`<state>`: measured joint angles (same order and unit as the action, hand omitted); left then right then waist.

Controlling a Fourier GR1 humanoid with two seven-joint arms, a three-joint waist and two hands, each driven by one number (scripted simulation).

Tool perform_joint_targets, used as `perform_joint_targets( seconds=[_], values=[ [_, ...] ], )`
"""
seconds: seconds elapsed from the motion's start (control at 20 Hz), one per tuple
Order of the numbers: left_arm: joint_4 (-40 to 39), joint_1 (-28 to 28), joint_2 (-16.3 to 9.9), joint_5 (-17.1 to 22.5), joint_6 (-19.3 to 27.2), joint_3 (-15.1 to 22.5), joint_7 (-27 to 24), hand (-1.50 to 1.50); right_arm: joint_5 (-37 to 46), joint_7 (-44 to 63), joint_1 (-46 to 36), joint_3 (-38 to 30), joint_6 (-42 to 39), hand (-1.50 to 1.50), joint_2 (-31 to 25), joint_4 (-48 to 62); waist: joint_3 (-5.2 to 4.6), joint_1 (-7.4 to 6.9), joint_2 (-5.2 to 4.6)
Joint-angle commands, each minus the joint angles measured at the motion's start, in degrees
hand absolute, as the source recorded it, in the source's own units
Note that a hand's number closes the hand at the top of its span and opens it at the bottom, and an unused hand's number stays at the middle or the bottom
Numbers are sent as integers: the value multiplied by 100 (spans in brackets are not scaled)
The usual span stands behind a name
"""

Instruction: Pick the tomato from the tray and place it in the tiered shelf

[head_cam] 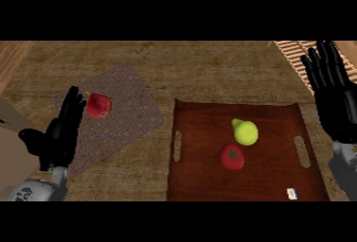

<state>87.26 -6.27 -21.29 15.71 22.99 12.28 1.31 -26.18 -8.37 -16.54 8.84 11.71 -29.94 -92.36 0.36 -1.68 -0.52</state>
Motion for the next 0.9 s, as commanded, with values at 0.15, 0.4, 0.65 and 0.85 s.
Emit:
perform_joint_targets(
  seconds=[0.15,0.4,0.65,0.85],
  values=[
    [-166,-386,-438,207,-755,-460,213,0,790,389,-30,-127,555,150,-104,52,-39,191,53],
    [52,-494,-543,542,-1031,-483,616,0,462,1188,611,-560,1590,-150,393,524,-31,266,60],
    [-180,-607,-290,416,-1144,-436,667,0,-15,372,1297,-540,469,-150,581,-564,-35,237,61],
    [-298,-950,-328,380,-1151,-554,900,0,380,1467,1463,-103,439,-150,-68,-1715,-42,256,71]
  ],
)
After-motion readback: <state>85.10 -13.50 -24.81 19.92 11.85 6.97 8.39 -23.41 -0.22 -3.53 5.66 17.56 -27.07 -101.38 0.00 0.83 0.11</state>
